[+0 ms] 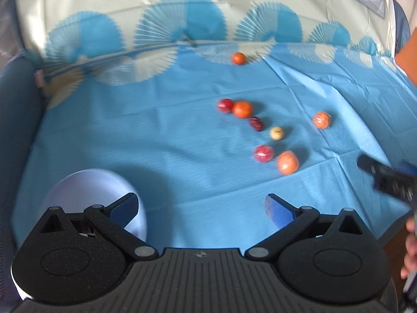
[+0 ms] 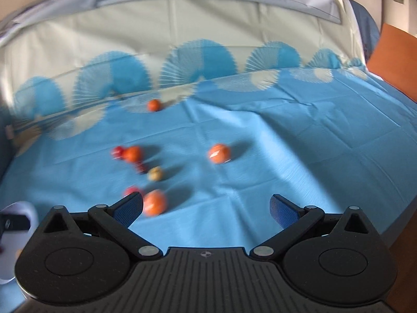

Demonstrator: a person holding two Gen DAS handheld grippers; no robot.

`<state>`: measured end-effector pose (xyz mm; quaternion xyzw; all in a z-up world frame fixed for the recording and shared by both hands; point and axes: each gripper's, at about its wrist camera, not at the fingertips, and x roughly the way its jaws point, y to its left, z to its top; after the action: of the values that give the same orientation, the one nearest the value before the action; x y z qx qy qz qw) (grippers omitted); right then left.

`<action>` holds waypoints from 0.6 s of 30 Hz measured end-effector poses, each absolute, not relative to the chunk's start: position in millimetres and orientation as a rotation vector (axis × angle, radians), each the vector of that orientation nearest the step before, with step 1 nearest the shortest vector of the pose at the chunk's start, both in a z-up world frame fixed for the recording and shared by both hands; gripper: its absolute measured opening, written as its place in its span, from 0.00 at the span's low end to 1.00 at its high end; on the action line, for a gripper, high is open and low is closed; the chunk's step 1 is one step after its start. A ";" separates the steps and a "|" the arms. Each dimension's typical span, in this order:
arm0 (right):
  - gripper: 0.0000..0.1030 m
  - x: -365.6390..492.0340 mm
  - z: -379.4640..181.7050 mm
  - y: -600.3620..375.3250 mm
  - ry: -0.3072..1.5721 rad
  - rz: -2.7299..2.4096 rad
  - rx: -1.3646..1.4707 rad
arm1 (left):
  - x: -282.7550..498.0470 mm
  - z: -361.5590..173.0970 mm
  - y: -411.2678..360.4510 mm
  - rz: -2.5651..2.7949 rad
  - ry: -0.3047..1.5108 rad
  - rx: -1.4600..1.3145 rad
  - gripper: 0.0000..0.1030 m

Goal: Organize fruits
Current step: 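Grasp a wrapped tangerine with the left gripper while the right gripper grasps another tangerine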

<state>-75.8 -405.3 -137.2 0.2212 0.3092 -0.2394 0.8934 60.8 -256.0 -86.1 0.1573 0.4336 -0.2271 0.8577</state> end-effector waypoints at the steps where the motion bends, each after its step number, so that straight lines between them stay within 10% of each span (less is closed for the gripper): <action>1: 0.99 -65.9 -145.2 -419.4 0.645 -0.507 0.464 | 63.5 -94.9 -270.8 -0.478 0.922 0.333 1.00; 18: 0.98 79.1 -255.9 -508.8 0.768 -0.337 0.298 | 114.6 -187.3 -385.3 -0.310 1.089 0.040 0.94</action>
<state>79.1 -508.8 -255.9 0.1441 0.3716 -0.1631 0.9025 114.6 -385.3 -187.3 0.0189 0.5160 -0.1470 0.8437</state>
